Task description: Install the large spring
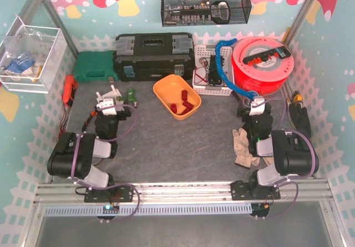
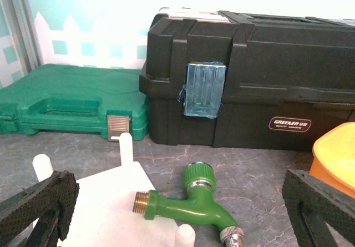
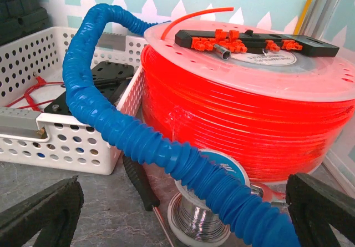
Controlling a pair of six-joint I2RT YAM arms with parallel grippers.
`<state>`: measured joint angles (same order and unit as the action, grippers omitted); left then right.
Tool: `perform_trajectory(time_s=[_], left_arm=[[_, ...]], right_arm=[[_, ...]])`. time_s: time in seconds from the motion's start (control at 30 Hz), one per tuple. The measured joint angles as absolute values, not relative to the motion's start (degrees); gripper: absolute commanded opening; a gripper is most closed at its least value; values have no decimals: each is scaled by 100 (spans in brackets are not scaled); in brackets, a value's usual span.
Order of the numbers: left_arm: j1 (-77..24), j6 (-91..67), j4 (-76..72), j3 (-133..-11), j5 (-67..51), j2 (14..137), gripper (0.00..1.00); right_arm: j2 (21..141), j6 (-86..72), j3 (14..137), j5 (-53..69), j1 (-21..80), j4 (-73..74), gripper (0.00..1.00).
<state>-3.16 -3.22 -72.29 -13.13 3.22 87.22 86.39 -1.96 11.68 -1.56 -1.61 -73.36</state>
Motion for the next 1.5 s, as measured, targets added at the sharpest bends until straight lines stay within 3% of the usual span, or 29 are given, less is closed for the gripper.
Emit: perform_trajectory(time_s=[0.53, 0.73, 1.0, 1.27, 1.5], left_arm=[[-316, -322, -7229, -1313, 322, 8722, 99], [-327, -318, -6993, -1317, 316, 8521, 99], [-351, -681, -4888, -2392, 255, 7450, 99], [-351, -1385, -2611, -3677, -145, 7199, 99], [-351, -2137, -797, -4372, -292, 7004, 99]], right_arm=[[8637, -196, 1168, -150, -161, -7330, 99], [7918, -132, 1509, 73, -158, -6191, 99], [6921, -808, 2853, 484, -150, -4169, 99], [6788, -2117, 4678, 646, -150, -1387, 99], [6803, -2836, 4558, 1907, -145, -714, 99]])
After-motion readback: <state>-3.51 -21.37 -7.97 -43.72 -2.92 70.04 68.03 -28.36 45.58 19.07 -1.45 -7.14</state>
